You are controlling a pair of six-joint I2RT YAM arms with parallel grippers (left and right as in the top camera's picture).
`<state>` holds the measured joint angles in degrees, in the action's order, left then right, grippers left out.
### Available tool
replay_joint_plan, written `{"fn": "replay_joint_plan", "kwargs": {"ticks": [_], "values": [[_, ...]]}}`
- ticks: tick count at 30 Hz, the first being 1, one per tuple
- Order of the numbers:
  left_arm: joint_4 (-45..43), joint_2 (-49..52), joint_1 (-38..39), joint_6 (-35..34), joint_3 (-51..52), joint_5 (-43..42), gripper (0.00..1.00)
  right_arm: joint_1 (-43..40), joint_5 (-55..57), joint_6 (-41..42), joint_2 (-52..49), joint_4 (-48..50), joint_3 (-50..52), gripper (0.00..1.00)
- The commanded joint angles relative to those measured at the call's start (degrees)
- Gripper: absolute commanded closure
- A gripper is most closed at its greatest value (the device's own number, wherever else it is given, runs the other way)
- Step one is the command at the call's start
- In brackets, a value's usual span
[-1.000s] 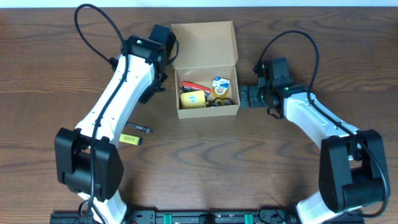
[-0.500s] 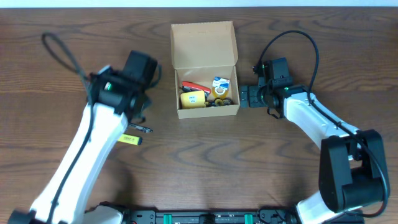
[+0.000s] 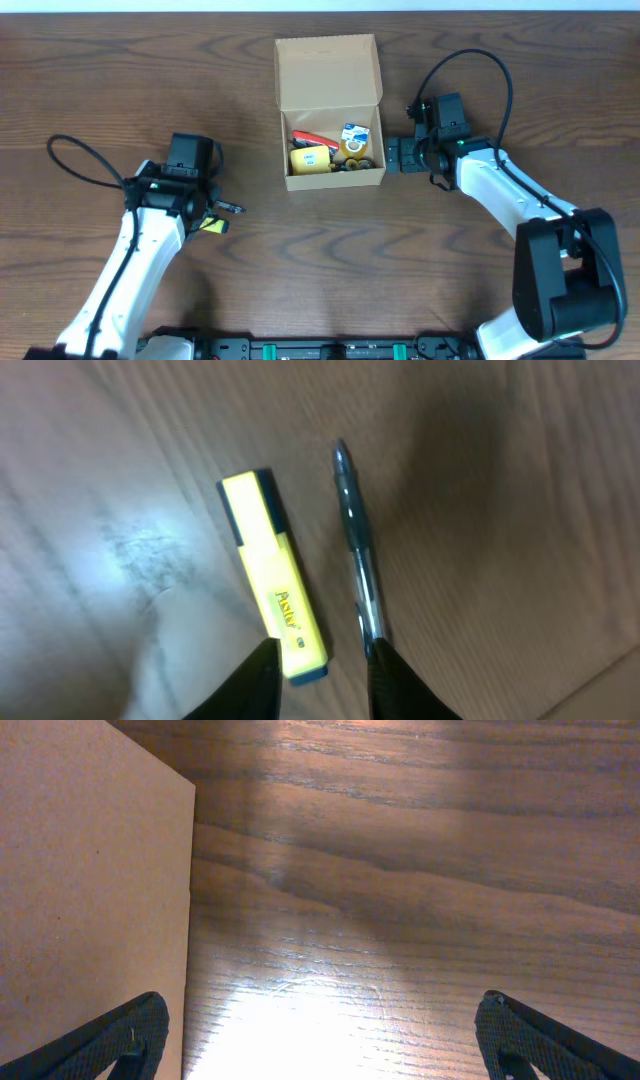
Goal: Pack container
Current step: 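Lower the left gripper and close it on the black pen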
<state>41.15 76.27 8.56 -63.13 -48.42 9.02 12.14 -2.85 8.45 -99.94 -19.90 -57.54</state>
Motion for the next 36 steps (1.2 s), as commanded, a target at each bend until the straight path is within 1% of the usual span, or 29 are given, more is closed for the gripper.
{"fn": "replay_joint_plan", "kwargs": {"ticks": [1, 3, 4, 7, 12, 16, 19, 22, 26, 30, 31, 36], "values": [[-4.0, 3.8, -0.7, -3.0, 1.2, -3.1, 0.46, -0.2, 0.0, -0.8, -0.5, 0.0, 0.1, 0.01], [-7.0, 6.8, -0.7, -4.8, 1.2, -4.1, 0.39, -0.2, 0.0, -0.8, -0.5, 0.0, 0.1, 0.01], [-8.4, 8.0, -0.7, -5.9, 1.2, -4.5, 0.38, -0.2, 0.0, -0.8, -0.5, 0.0, 0.1, 0.01], [-11.5, 11.1, -0.7, -10.4, 1.2, -4.6, 0.38, -0.2, 0.0, -0.8, -0.5, 0.0, 0.1, 0.01], [-11.8, 14.0, -0.7, -19.7, 1.2, -4.6, 0.41, -0.2, 0.0, -0.8, -0.5, 0.0, 0.1, 0.01], [-12.2, 16.2, -0.7, -23.3, 1.2, -4.5, 0.4, -0.2, 0.0, -0.8, -0.5, 0.0, 0.1, 0.01], [-13.2, 17.4, -0.7, -24.1, 1.2, -4.6, 0.42, -0.2, 0.0, -0.8, -0.5, 0.0, 0.1, 0.01], [-13.4, 18.8, -0.7, -25.7, 1.2, -4.6, 0.49, -0.2, 0.0, -0.8, -0.5, 0.0, 0.1, 0.01], [-13.4, 19.6, -0.7, -25.8, 1.2, -4.5, 0.52, -0.2, 0.0, -0.8, -0.5, 0.0, 0.1, 0.01], [-13.3, 19.6, -0.8, -25.8, 1.2, -4.6, 0.63, -0.2, 0.0, -0.8, -0.5, 0.0, 0.1, 0.01], [-13.3, 19.6, -0.8, -25.8, 1.2, -4.7, 0.64, -0.2, 0.0, -0.8, -0.5, 0.0, 0.1, 0.01], [-12.9, 19.7, -1.2, -25.8, 1.2, -6.1, 0.66, -0.2, 0.0, -0.8, -0.5, 0.0, 0.1, 0.01]]}}
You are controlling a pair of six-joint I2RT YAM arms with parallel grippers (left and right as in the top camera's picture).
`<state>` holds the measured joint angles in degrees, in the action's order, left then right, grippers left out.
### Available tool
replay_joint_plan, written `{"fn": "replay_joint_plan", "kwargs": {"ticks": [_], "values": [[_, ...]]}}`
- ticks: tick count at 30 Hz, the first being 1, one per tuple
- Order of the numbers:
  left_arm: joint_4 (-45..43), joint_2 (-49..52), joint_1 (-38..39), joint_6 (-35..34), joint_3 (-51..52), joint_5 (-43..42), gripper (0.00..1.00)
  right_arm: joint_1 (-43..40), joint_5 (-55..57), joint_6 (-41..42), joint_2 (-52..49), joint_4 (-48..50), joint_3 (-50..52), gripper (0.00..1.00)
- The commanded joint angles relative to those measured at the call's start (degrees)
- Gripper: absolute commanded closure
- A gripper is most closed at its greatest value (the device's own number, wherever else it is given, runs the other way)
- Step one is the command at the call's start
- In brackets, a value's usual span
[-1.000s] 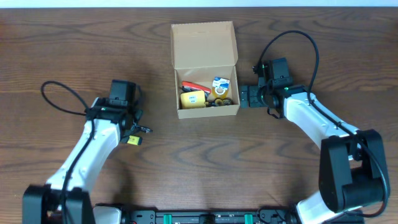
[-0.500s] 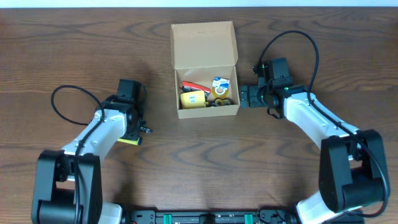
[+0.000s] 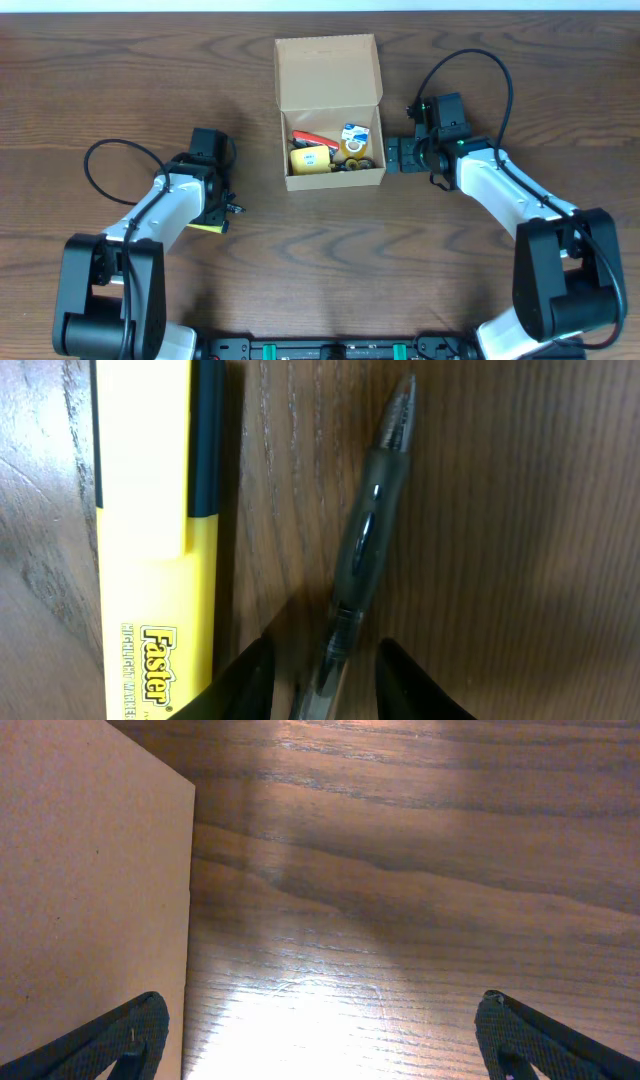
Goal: Pack container
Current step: 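Lower the left gripper and close it on the black pen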
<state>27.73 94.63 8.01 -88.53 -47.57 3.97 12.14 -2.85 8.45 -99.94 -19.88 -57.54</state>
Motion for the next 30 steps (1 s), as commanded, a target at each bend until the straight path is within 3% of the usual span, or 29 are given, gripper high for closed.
{"fn": "replay_joint_plan", "kwargs": {"ticks": [1, 18, 24, 30], "values": [[1.0, 1.4, -0.9, -0.4, 0.4, -1.6, 0.68, -0.2, 0.0, -0.8, -0.5, -0.1, 0.1, 0.01], [6.5, 1.9, -5.0, -0.3, 0.4, -7.1, 0.74, -0.2, 0.0, -0.8, -0.5, -0.1, 0.1, 0.01], [7.1, 2.9, -5.0, 0.8, 0.4, -7.2, 0.89, -0.2, 0.0, -0.8, -0.5, -0.1, 0.1, 0.01], [7.2, 3.0, -5.0, 2.2, 0.2, -7.2, 0.92, -0.2, 0.0, -0.8, -0.5, -0.1, 0.1, 0.01]]}}
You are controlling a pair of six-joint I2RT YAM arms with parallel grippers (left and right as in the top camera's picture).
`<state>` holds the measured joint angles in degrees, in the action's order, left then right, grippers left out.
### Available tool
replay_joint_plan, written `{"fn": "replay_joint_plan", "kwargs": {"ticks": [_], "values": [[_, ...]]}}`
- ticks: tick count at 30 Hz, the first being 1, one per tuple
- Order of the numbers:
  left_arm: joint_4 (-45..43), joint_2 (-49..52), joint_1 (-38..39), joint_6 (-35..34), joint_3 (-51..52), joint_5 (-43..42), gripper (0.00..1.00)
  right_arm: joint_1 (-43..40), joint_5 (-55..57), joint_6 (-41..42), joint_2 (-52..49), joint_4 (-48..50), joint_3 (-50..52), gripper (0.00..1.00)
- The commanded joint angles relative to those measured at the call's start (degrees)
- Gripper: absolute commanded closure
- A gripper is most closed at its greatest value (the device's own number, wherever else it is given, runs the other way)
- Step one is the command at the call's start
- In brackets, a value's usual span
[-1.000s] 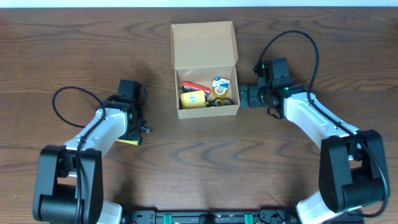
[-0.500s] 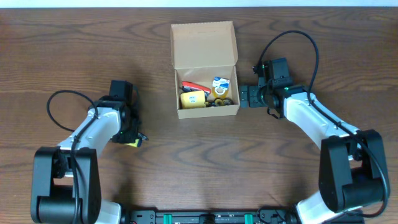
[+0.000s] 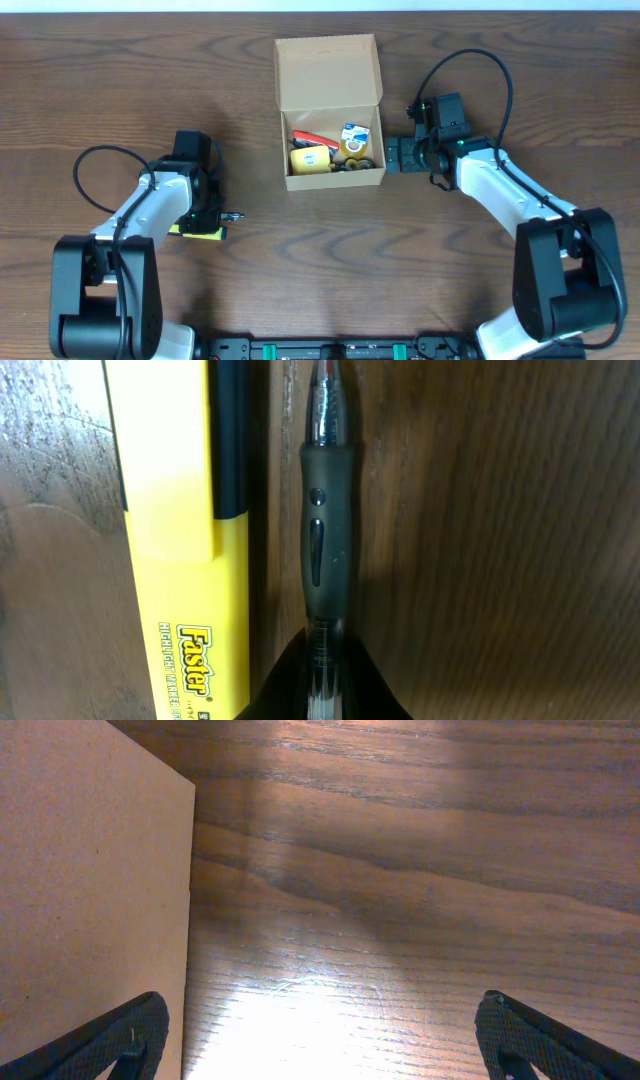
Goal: Pack container
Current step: 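Lower the left gripper and close it on the black pen, then lift the black pen with the left gripper and carry it over the box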
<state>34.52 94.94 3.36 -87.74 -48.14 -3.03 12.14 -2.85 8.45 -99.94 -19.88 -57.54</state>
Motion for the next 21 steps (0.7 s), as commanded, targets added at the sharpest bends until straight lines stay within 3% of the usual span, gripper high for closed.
{"fn": "replay_joint_plan", "kwargs": {"ticks": [1, 5, 11, 16, 21], "values": [[0.4, 2.7, -0.3, 2.0, 0.4, -0.1, 0.94, -0.2, 0.0, -0.8, -0.5, -0.1, 0.1, 0.01], [1.7, 2.7, -0.3, 5.0, -3.6, 1.3, 0.94, -0.2, 0.0, -0.8, -0.5, -0.1, 0.1, 0.01], [12.3, 2.7, -0.3, 12.6, -19.5, 6.9, 0.94, -0.2, 0.0, -0.8, -0.5, -0.1, 0.1, 0.01], [15.2, 2.7, 0.1, 12.3, -28.9, 7.3, 0.94, -0.2, 0.0, -0.8, -0.5, -0.1, 0.1, 0.01], [14.9, 2.7, 4.0, 5.0, -35.0, 7.6, 0.94, -0.2, 0.0, -0.8, -0.5, -0.1, 0.1, 0.01]]}}
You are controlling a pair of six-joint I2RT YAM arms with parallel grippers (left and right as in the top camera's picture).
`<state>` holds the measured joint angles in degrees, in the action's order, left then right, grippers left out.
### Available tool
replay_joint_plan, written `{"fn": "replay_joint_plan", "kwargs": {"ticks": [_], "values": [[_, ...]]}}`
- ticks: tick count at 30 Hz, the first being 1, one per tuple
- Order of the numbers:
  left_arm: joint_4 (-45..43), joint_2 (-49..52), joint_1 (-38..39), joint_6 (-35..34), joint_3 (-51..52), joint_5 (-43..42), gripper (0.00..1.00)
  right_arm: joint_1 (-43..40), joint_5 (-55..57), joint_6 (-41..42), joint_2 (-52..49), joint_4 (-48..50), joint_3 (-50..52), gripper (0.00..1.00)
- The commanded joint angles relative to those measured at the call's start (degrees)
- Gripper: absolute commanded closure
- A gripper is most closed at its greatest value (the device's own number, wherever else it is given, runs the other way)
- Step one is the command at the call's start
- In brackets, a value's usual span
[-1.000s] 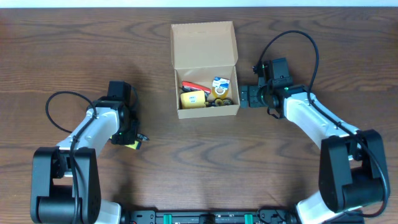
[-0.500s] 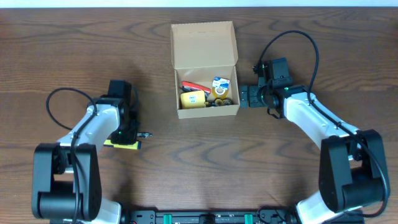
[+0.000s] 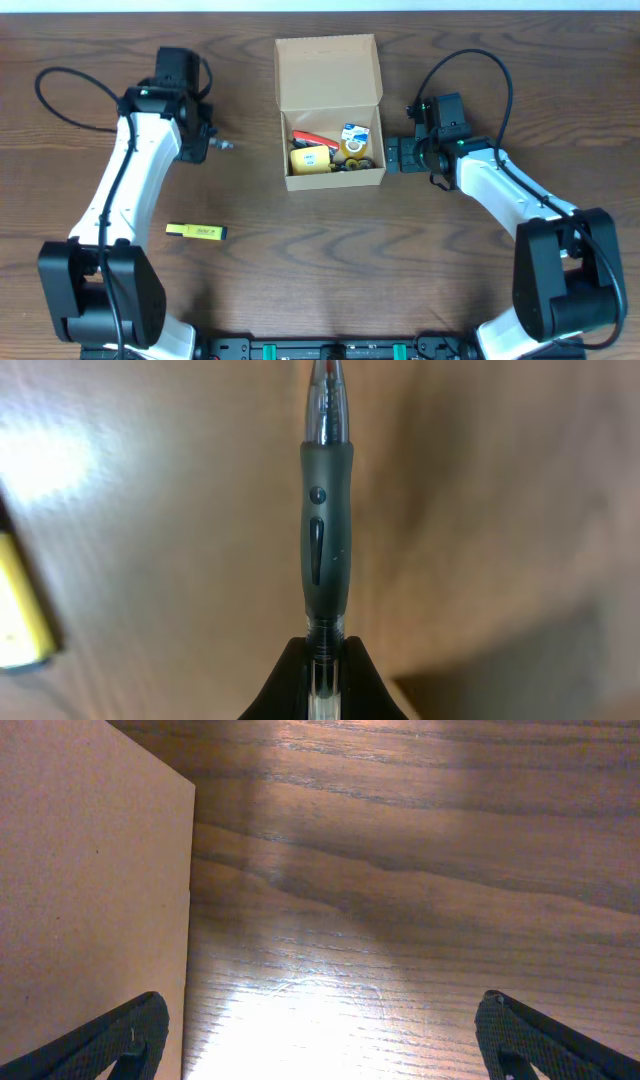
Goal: Pack container
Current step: 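Lift the black pen with the left gripper and carry it over the box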
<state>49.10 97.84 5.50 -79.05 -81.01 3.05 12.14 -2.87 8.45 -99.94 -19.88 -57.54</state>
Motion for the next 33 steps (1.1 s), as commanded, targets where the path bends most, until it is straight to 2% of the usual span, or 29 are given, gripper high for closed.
{"fn": "replay_joint_plan", "kwargs": {"ticks": [1, 5, 7, 10, 16, 18, 26, 29, 31, 33], "values": [[0.3, -0.2, 3.6, -5.5, -3.3, 2.4, 0.94, -0.2, 0.0, -0.8, -0.5, -0.1, 0.1, 0.01], [-0.8, -0.2, 8.5, -6.2, -5.3, 6.4, 0.94, -0.2, 0.0, -0.8, -0.5, -0.1, 0.1, 0.01], [-1.9, -0.2, 10.3, -3.1, -5.6, 7.7, 0.94, -0.2, 0.0, -0.8, -0.5, -0.1, 0.1, 0.01], [-4.1, -0.2, 12.2, 5.2, -5.6, 7.4, 0.94, -0.2, 0.0, -0.8, -0.5, -0.1, 0.1, 0.01], [-7.6, -0.2, 13.6, 28.8, -6.4, 1.3, 0.94, -0.2, 0.0, -0.8, -0.5, -0.1, 0.1, 0.01], [-8.4, -0.2, 13.6, 39.4, -6.8, -2.1, 0.94, -0.2, 0.0, -0.8, -0.5, -0.1, 0.1, 0.01], [-7.8, -0.2, 13.7, 89.2, -7.0, -22.4, 0.94, -0.2, 0.0, -0.8, -0.5, -0.1, 0.1, 0.01], [-6.4, -0.2, 13.7, 104.5, -7.0, -25.9, 0.94, -0.2, 0.0, -0.8, -0.5, -0.1, 0.1, 0.01], [-5.2, -0.2, 13.7, 120.5, -7.0, -28.7, 0.94, -0.2, 0.0, -0.8, -0.5, -0.1, 0.1, 0.01], [-4.7, -0.2, 13.8, 129.5, -7.0, -30.8, 0.94, -0.2, 0.0, -0.8, -0.5, -0.1, 0.1, 0.01]]}}
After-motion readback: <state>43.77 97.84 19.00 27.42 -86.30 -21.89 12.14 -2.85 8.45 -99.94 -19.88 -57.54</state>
